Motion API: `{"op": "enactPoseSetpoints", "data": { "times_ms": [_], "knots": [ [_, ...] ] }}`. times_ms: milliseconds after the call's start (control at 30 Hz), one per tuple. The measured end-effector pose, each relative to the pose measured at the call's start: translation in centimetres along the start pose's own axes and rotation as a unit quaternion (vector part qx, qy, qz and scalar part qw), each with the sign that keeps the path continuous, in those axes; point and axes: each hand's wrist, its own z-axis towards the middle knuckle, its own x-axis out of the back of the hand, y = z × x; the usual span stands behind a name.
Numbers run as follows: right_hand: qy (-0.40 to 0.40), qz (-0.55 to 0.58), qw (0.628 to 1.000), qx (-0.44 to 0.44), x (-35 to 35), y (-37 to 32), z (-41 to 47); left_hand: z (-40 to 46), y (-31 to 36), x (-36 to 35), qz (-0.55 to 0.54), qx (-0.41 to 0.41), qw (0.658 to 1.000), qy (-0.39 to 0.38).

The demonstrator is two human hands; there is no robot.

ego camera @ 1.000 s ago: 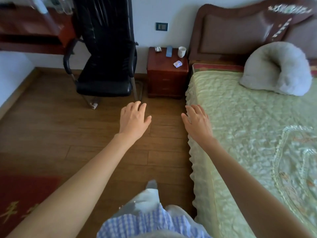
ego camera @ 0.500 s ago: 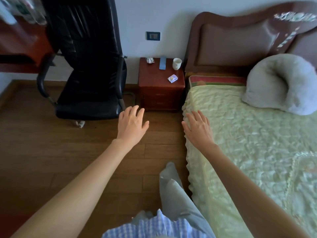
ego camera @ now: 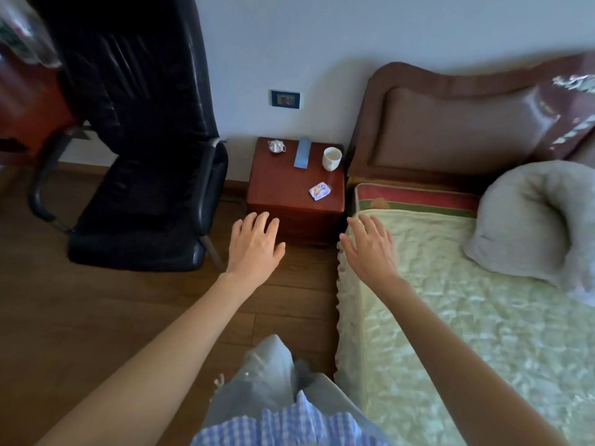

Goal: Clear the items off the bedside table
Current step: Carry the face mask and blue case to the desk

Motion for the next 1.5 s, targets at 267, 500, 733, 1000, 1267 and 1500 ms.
{"op": "enactPoseSetpoints", "data": {
  "times_ms": [267,500,733,1000,1267,1500],
  "knots": [
    [-0.004,0.012,1.000,-0.013,-2.0,1.4,11.4,11.8,-1.3,-3.0,0.006,0.004,1.000,-0.029],
    [-0.011,0.020,0.999,-0.031,-4.3,1.9,21.9,22.3,-4.4,-5.4,-0.001,0.010,0.998,-0.061],
    [-0.022,0.027,0.998,-0.047,-7.0,3.8,29.7,30.4,-4.8,-8.5,-0.010,0.011,0.993,-0.120],
    [-0.067,0.023,0.998,-0.005,-10.3,7.3,40.8,39.1,-4.2,-12.8,-0.011,0.074,0.984,-0.162],
    [-0.132,0.044,0.989,0.047,-14.7,8.0,50.9,46.6,-5.1,-16.7,-0.019,0.140,0.973,-0.184],
    [-0.134,0.056,0.985,0.094,-21.7,6.9,55.8,50.2,-8.4,-22.6,-0.022,0.153,0.971,-0.181]
  ]
}}
